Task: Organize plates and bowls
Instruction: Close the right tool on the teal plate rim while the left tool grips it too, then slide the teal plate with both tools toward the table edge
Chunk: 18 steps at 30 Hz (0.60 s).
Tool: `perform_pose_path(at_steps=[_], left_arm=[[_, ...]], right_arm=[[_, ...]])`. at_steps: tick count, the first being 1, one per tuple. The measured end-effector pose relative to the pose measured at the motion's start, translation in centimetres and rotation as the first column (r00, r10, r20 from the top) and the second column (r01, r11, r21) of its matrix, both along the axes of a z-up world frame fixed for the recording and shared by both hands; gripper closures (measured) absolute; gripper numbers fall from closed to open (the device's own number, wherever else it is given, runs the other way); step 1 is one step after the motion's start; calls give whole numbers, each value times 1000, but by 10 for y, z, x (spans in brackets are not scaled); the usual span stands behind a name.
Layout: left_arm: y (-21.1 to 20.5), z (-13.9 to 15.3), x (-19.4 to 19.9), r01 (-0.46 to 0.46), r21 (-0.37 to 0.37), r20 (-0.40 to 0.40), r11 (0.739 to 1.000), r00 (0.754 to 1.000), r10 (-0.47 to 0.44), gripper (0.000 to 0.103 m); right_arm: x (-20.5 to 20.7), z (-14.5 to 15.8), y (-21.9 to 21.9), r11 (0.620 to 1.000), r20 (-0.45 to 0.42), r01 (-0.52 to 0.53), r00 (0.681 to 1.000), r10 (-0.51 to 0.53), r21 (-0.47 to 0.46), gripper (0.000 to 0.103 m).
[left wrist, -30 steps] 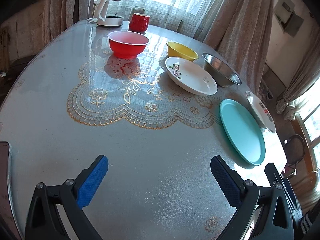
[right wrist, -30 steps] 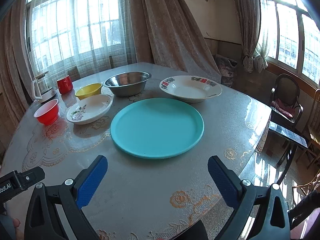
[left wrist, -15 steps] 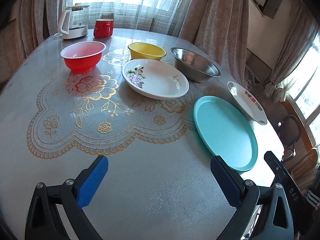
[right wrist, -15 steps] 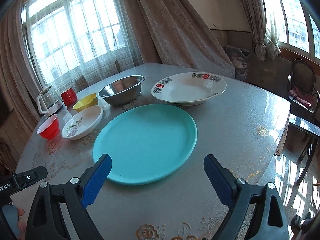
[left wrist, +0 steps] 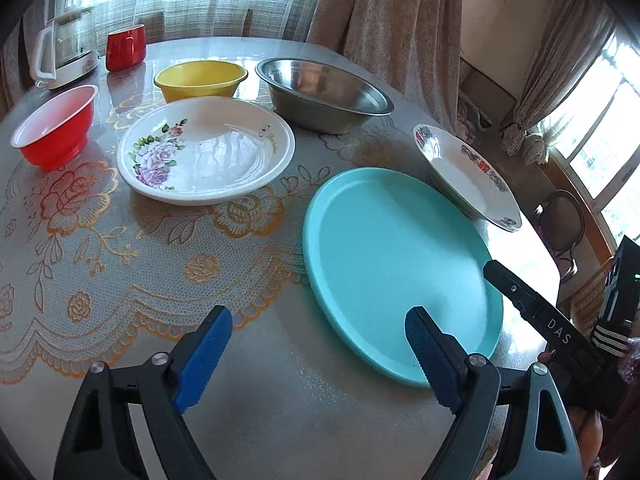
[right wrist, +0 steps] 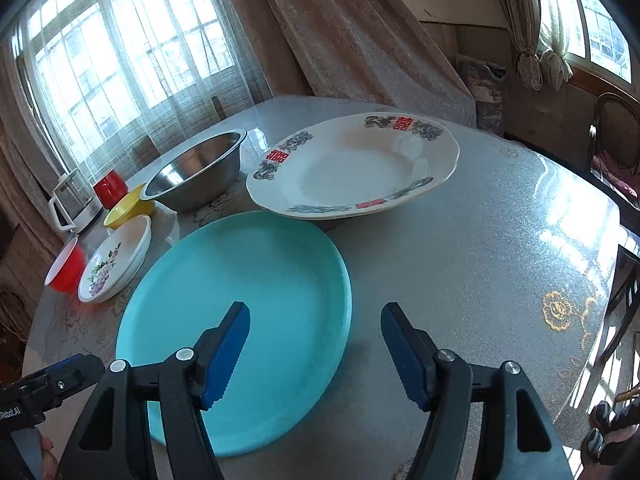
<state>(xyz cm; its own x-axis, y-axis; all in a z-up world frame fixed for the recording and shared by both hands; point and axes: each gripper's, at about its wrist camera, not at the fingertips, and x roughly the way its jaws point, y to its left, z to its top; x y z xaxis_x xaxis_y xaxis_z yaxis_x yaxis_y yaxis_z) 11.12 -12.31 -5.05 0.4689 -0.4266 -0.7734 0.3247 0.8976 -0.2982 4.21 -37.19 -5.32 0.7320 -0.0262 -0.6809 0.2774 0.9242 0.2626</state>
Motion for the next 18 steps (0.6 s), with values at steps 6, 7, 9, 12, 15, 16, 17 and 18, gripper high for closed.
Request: perform_pose_path(at_steps=[6,7,9,12,15,16,17,18], left_arm=[[-8,-9,10,14,-13,3,1000,1000,-14,46],[-8,-9,11,17,-24,7,1000,1000,-17,48],[-9,-10,14,23,-35,10,999,1000,-23,57],[-9,-12,16,21,-35,26,999,999,-20,67],[-8,-14,13,16,-16,60,1000,998,-15,76],[-8,-15,11,17,-5,76,1000,997,-16,79],[-8,-16,9,20,6,90,1000,996,-20,80],[-6,-15,8,19,2,90,1000,996,-19,81]], right_arm=[[12,-7,-11,998,12,-20,1000,20,61,57],[12,-7,-12,998,19,-21,1000,20,67,58],[15,-8,-13,996,23,-25,999,23,87,66],[18,-9,-14,994,19,-25,1000,23,105,73],[18,-9,-13,995,13,-18,1000,17,97,75],[19,-9,-13,995,12,-18,1000,17,98,75],[18,-9,-14,995,14,-18,1000,17,100,76],[18,-10,-15,995,14,-17,1000,15,103,78]])
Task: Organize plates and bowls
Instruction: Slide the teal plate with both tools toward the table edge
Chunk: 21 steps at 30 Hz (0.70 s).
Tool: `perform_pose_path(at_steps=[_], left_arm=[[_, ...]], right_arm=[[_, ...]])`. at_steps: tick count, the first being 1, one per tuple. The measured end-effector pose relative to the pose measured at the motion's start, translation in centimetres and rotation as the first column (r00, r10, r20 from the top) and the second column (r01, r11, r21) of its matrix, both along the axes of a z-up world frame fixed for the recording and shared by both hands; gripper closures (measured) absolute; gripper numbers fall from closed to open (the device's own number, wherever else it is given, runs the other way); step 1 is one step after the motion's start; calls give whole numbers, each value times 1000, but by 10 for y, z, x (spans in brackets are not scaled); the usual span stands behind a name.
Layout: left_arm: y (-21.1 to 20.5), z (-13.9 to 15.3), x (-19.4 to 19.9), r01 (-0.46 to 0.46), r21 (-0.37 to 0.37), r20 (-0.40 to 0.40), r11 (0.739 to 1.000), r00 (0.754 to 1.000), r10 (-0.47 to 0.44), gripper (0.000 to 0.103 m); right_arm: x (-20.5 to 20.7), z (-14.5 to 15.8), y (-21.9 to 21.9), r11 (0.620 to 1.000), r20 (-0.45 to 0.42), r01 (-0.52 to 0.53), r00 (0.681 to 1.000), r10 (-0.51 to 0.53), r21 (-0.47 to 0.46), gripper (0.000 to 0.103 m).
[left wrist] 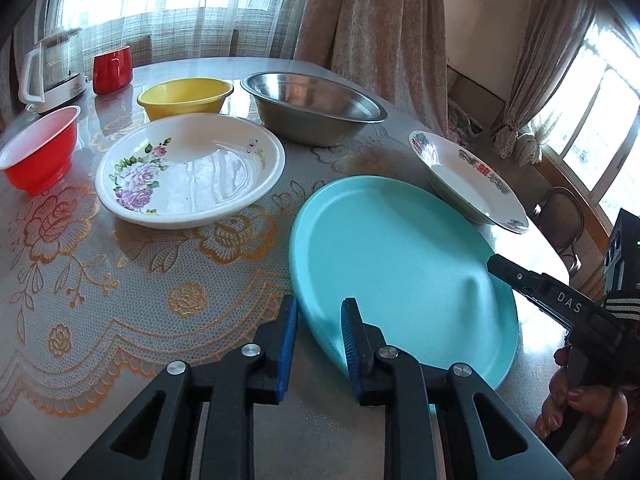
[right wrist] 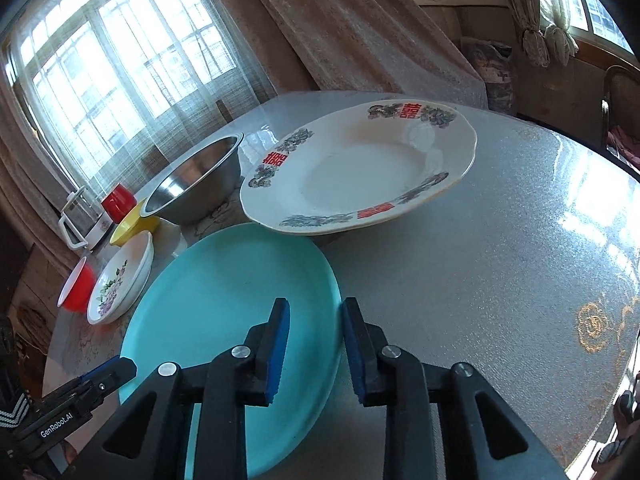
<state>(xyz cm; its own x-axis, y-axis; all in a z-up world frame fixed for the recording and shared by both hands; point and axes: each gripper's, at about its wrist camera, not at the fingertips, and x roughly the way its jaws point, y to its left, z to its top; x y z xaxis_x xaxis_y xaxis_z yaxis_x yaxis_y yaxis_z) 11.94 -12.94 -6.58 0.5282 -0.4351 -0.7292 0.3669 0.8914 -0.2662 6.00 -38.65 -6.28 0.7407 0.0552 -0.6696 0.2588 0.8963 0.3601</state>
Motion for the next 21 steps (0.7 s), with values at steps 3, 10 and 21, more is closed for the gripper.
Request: perform_pose_path(at_steps=[3,10,21], left_arm=[[6,-1,-1,-6,-7,-8,1000,1000,6,87],[18,1,-13,10,-5,-7,1000,1000,-10,87],[55,17,-43,-14,27,79,1000,997,12,87]], right_arm=[[-1,-1,-3,1000,1,6,1000,-6,16,84],[-11,-1,7,1000,4,0,1000,0,-14,87],[-40,-2,34,996,11,-17,1000,16,84,87]])
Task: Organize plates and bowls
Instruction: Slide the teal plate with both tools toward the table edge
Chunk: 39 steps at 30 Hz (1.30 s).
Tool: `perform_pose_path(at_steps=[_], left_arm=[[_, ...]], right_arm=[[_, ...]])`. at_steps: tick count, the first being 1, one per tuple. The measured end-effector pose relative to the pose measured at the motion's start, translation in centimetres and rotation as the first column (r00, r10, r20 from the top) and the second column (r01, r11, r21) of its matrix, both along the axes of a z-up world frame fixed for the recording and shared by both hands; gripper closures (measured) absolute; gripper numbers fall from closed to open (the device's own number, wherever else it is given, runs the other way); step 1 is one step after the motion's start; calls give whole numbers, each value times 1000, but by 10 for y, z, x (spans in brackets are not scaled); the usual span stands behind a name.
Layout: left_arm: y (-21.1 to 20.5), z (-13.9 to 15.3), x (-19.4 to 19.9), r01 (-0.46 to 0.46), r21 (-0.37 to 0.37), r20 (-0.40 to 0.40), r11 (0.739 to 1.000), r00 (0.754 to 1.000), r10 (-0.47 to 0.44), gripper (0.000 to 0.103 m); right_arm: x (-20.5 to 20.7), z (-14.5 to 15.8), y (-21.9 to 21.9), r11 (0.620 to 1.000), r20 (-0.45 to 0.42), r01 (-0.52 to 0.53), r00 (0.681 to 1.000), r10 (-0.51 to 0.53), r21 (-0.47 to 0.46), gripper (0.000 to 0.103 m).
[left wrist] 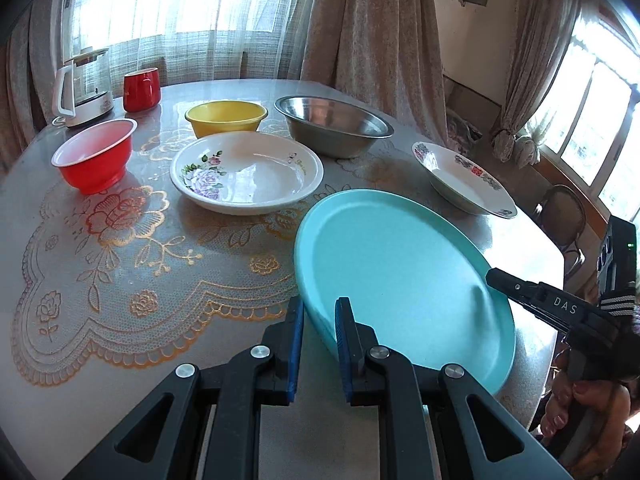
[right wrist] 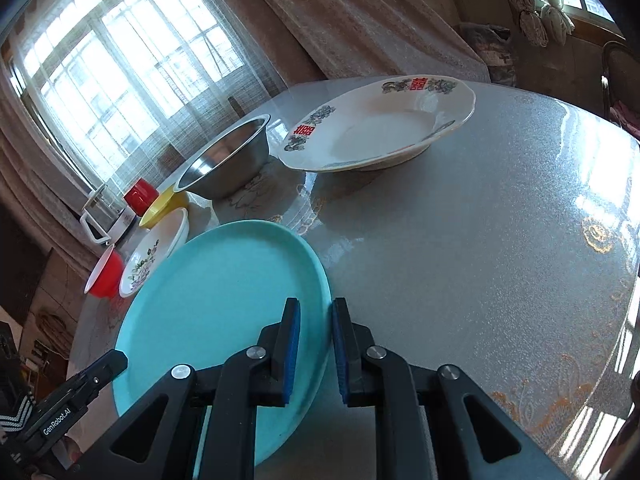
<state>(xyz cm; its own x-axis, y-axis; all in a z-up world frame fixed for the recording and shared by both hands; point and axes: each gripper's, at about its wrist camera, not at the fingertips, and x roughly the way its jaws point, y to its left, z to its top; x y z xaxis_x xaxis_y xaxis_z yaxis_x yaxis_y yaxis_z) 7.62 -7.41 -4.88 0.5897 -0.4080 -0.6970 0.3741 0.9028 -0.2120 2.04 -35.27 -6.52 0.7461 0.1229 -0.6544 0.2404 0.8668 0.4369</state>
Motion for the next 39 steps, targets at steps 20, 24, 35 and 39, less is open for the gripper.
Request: perform_pose_path(at_steps=[20,24,35,39], left_arm=[[90,-15,-36,-171,27,-19,985,985,171,87],[101,-14,-33,-198,27,-19,980,980,199,87],[120,-21,-32,-236,18,-53,972,970,236,87],[118,-21,-34,-234,13,-54,972,971,235,84]], right_arm=[[-9,6,90,989,-1,-148,989,148,15,86],[-4,9,105,986,-5,-168,986,168,-1,84],[-1,-1,124,982,-23,-191,981,191,12,81],[-2,-1,123,981,-18,-191,981,192,44,75]])
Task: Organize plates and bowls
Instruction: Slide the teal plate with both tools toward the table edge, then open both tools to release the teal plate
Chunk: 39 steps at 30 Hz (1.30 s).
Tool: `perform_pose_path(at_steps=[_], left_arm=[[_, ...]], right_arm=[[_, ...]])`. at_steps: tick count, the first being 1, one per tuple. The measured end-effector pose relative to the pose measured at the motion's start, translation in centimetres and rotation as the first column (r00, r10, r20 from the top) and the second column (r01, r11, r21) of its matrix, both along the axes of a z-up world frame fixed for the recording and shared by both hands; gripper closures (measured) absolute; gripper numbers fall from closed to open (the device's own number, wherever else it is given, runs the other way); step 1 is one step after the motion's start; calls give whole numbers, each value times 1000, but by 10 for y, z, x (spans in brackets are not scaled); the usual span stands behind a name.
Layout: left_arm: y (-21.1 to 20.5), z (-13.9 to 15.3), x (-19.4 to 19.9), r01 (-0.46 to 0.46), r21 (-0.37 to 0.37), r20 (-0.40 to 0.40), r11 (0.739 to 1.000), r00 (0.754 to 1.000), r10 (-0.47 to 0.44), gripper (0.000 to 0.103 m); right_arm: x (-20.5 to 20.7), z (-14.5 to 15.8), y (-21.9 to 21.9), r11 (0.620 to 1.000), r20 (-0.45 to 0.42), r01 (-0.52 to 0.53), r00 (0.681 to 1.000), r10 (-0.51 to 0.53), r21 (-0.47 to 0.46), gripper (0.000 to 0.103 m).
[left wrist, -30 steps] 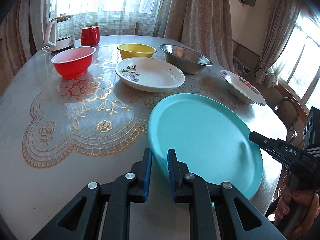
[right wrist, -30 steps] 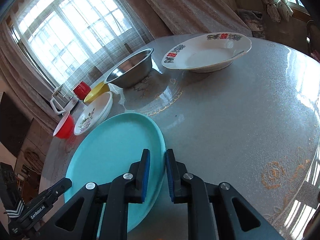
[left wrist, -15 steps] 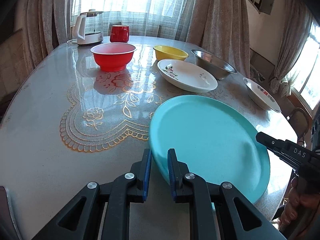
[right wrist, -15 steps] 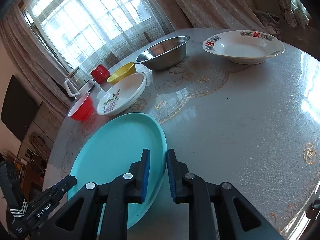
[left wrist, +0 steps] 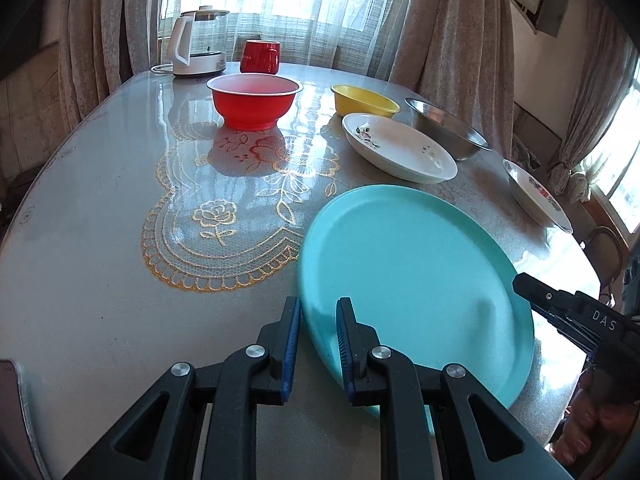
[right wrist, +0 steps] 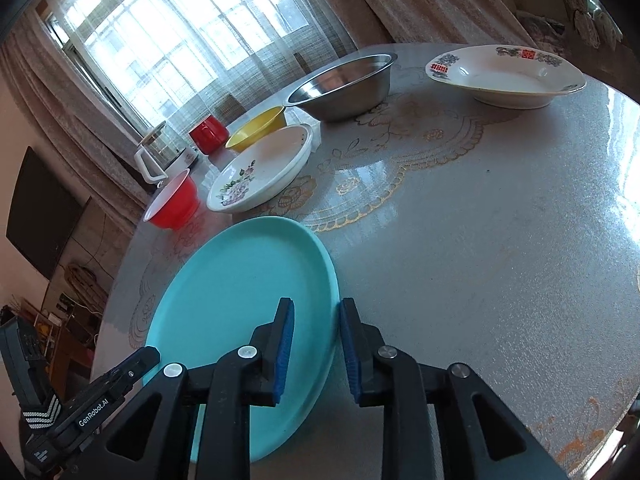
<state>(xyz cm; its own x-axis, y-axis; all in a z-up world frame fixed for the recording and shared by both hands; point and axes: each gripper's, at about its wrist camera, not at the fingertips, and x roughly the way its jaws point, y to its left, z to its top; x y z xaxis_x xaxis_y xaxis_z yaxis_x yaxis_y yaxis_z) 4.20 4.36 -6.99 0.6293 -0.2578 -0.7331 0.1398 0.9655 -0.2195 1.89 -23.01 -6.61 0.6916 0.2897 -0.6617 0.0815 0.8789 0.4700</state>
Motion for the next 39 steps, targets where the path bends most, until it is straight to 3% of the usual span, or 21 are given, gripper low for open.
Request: perform_pose_path(at_steps=[2,8,21,28,39], left_arm=[[0,0,-2,0,-13,-3,1000,1000,0,80],[2,2,-7,-10,-37,3,999,1000,11,54],[2,26,-11,-57,-50,66,997,996,61,48],[-34,39,-9,24,-35,88,999,996,-21,39],[-104,45,1,175,-39,47,984,984,-173,28]], right_arm=[[-2,0,-1,1000,4,-1,1000,1,14,73],[-6,0,-1,1000,11,-3,1000,3,23,73],[-14,0,-28,996,21,84,996,-85,33,72],[-20,0,-57,988,28,152,988,-153,38,68],[-27,3,-116,957,50,290,955,-291,26,64]])
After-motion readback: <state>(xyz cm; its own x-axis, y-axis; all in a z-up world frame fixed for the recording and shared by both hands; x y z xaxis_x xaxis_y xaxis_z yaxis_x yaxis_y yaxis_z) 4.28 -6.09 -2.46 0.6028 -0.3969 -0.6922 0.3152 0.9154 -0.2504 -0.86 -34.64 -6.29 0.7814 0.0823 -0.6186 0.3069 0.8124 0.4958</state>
